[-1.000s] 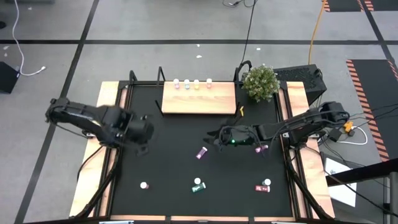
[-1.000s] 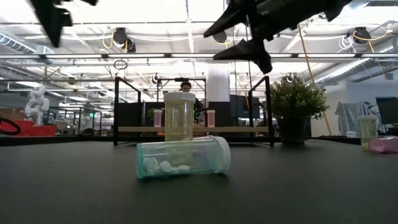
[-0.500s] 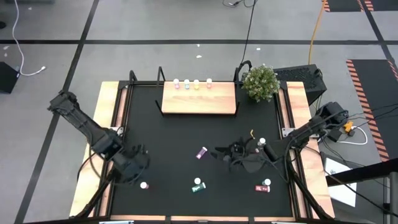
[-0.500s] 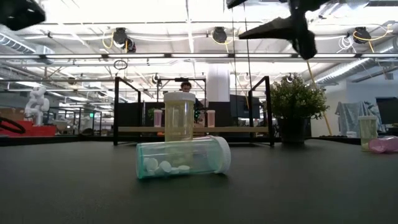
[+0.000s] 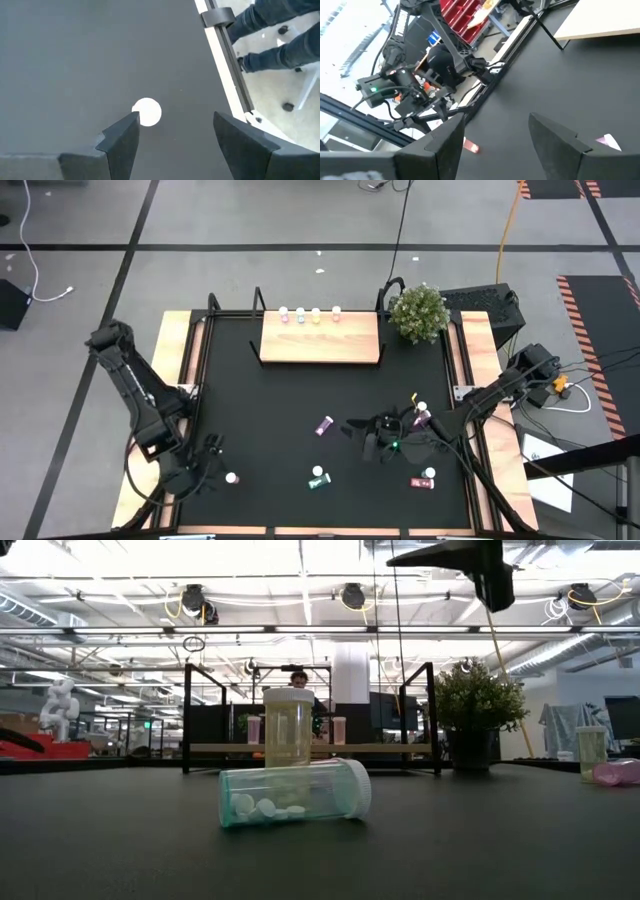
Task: Pick and place medicine bottles onto shelf by color
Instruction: Put the left blue medicine bottle on the shelf aligned with the other blue medicine bottle
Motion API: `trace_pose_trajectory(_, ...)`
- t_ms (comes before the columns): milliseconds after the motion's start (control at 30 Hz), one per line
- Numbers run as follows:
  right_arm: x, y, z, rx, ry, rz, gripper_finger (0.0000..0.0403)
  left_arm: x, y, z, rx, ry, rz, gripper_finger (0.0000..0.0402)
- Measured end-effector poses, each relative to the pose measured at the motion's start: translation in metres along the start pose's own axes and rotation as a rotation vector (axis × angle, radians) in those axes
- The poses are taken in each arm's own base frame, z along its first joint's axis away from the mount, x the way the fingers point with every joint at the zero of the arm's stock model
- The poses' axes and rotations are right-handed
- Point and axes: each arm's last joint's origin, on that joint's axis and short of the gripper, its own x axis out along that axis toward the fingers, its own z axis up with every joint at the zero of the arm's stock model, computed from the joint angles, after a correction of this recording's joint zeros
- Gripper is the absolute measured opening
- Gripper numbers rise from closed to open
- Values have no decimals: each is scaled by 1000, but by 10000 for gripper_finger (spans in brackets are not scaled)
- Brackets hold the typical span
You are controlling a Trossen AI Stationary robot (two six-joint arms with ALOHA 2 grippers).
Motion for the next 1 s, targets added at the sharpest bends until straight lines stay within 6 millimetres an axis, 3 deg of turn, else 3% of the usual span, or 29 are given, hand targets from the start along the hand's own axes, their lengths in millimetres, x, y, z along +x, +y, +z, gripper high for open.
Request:
trace_pose_trajectory(300, -1, -21, -11, 105, 184, -133, 215, 0, 7, 17, -49, -206, 113, 255)
trace_pose_trajectory(600, -3, -40, -17, 381, 398, -336, 215, 3, 47, 50, -271, -322, 200, 255)
trace_pose_trajectory(833, 29, -46, -22, 463, 653, -413, 215, 0, 71, 71, -211, -380, 183, 255)
trace_pose_trajectory(1000, 49, -33, -40, 342, 727, -381, 215, -1, 74, 76, -182, -397, 148, 255)
